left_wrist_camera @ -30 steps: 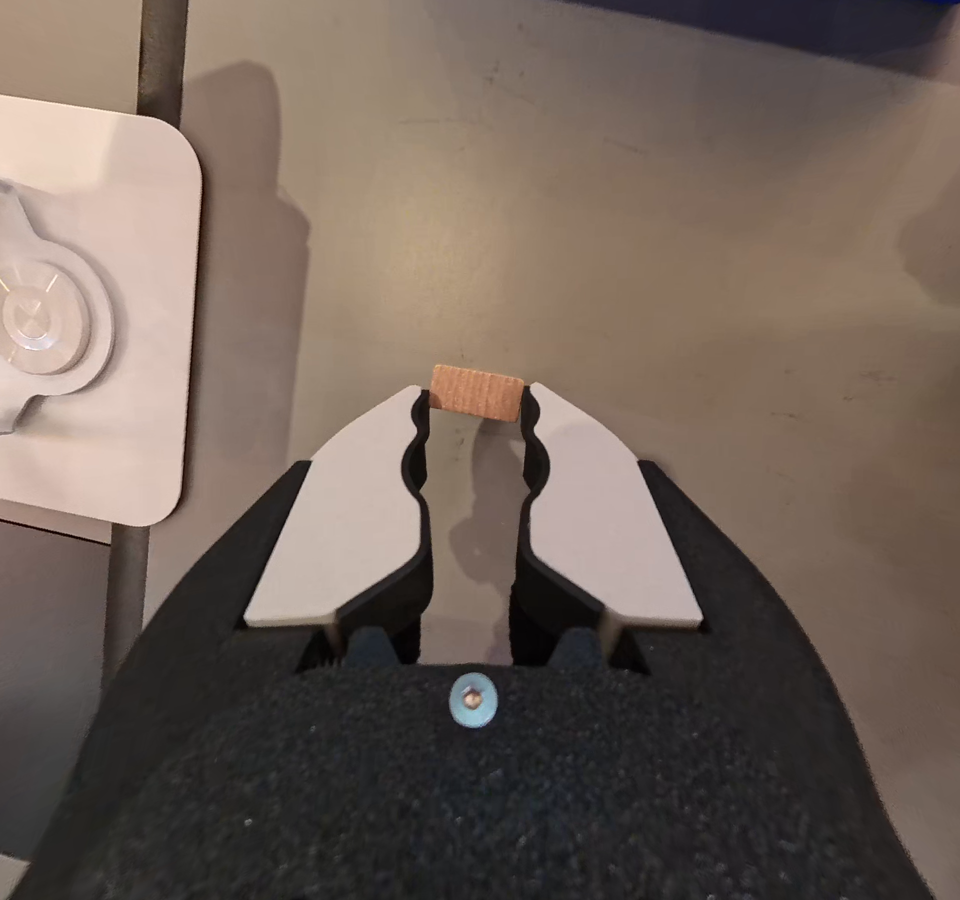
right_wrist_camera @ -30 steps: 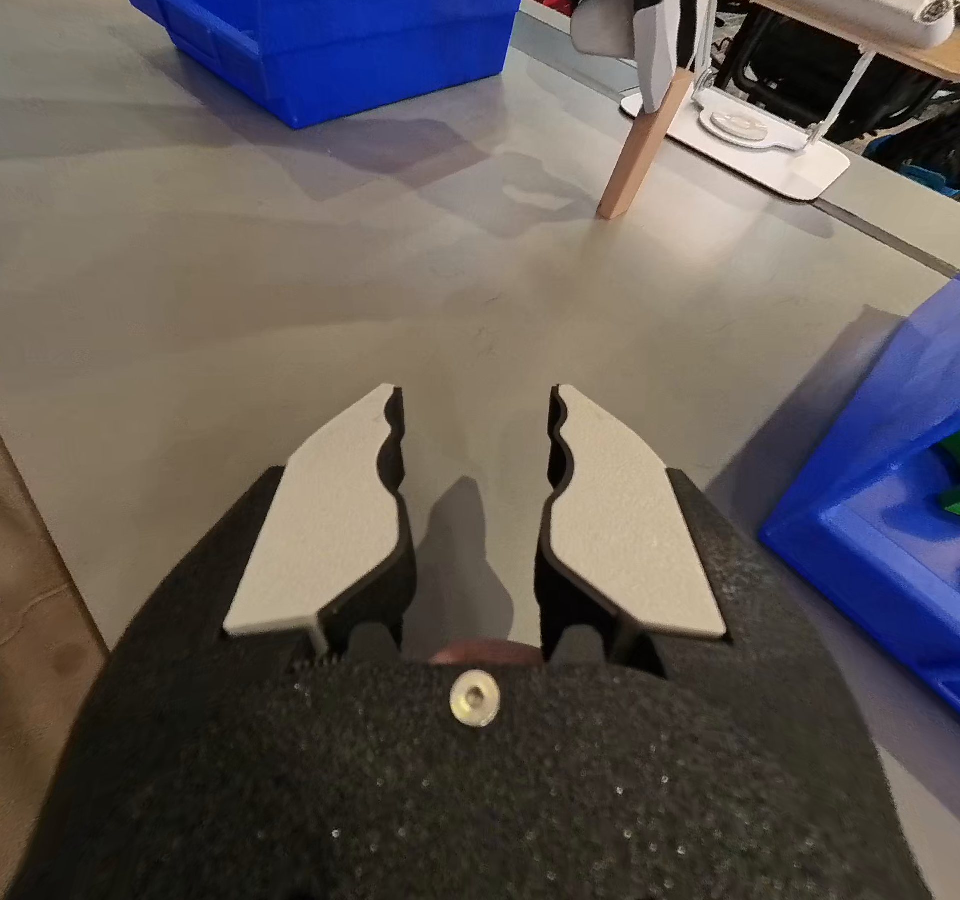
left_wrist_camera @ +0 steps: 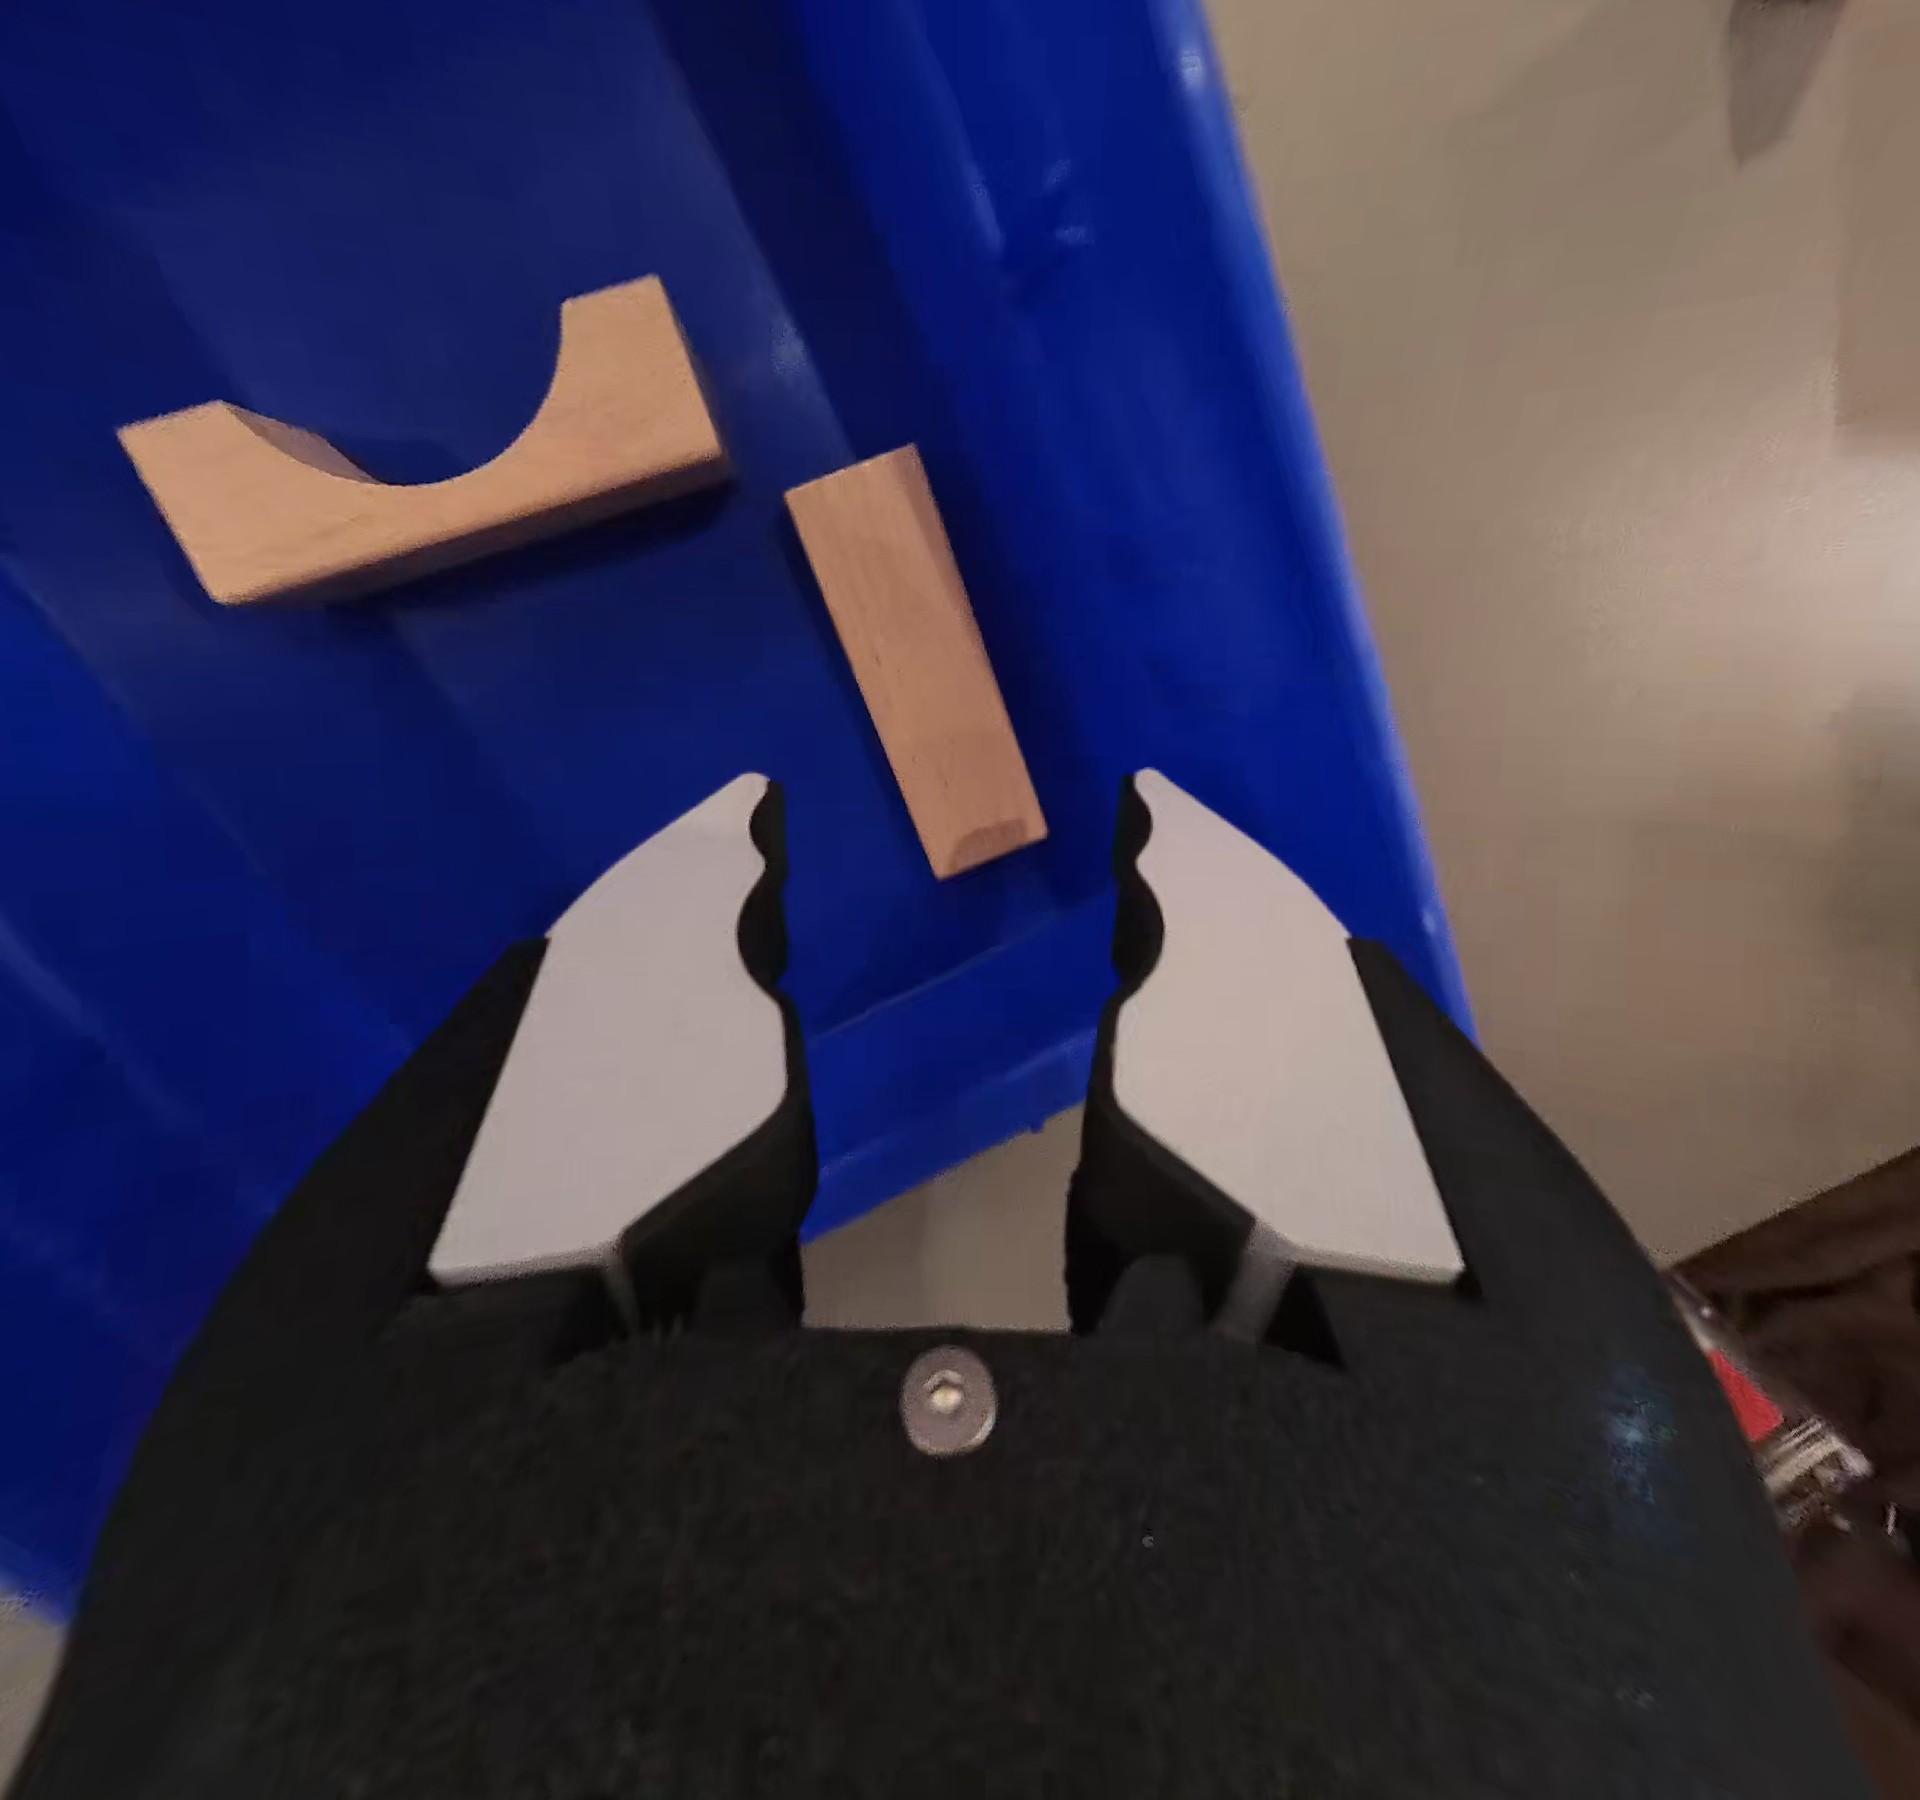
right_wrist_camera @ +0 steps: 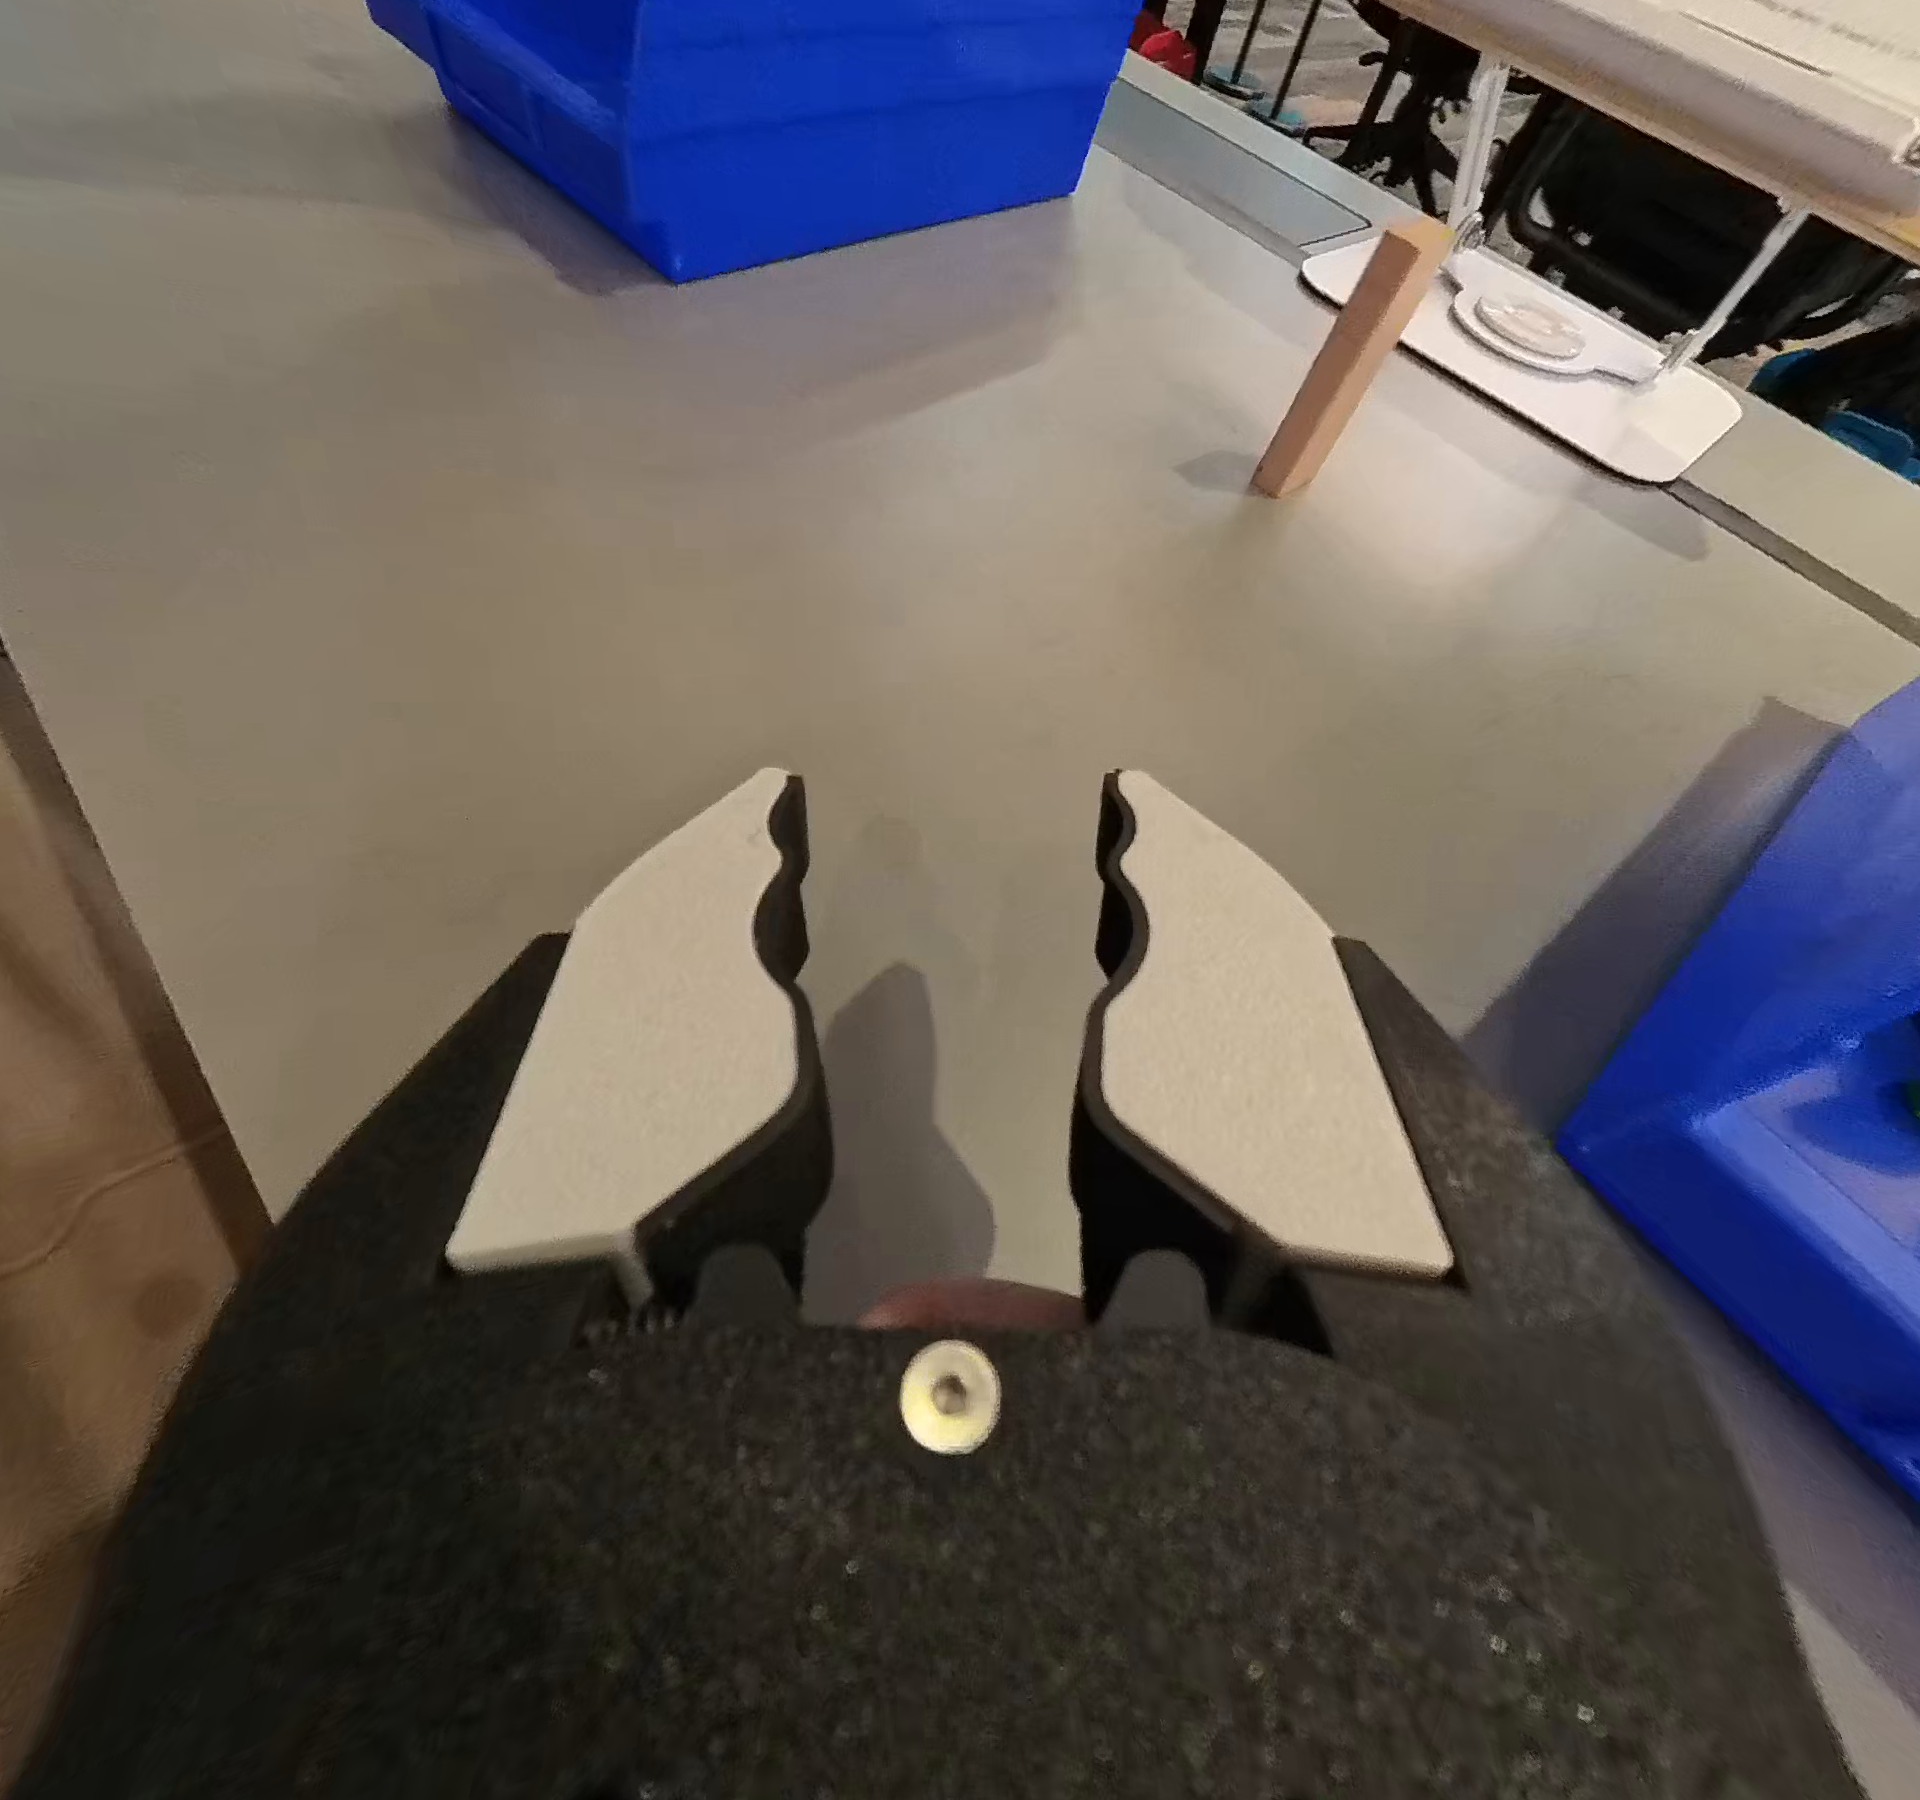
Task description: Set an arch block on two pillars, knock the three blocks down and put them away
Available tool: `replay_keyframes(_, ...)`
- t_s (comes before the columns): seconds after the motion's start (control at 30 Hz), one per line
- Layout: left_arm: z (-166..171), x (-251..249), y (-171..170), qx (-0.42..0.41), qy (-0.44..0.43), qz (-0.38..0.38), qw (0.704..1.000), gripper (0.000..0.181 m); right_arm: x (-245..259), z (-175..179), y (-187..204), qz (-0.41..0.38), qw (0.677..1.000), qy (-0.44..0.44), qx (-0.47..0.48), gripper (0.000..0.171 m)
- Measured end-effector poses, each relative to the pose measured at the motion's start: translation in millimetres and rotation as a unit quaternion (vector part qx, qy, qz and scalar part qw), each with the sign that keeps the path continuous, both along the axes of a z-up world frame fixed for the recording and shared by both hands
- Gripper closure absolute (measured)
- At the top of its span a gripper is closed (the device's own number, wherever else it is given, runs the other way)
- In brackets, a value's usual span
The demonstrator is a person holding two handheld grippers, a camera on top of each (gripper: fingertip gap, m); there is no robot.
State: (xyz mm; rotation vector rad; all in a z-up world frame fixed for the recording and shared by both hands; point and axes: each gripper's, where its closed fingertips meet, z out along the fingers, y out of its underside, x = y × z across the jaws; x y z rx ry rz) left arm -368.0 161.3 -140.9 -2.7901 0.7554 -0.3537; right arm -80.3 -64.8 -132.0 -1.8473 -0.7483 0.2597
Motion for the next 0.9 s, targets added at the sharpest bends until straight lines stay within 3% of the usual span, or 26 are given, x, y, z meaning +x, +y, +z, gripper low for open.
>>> replay_keyframes(0.2,-36,7,25,-0.018,0.033,0.012,0.999,0.122,-4,-4,-2,0.003,1.000,-0.021,0.003,0.118)
replay_keyframes(0.37,-49,5,44,-0.027,0.089,0.004,0.996,0.137,-2,-9,-3,-0.002,0.999,-0.039,0.004,0.118)
replay_keyframes(0.67,-50,-13,25,-0.127,0.169,-0.047,0.976,0.139,1,-14,-6,-0.001,0.998,-0.058,0.001,0.118)
replay_keyframes(0.8,-43,-10,30,-0.104,0.128,-0.056,0.985,0.143,0,-11,-7,0.000,0.998,-0.055,0.005,0.118)
replay_keyframes(0.9,-7,-5,46,-0.020,0.055,-0.061,0.996,0.145,1,-10,-7,-0.001,0.999,-0.053,0.006,0.118)
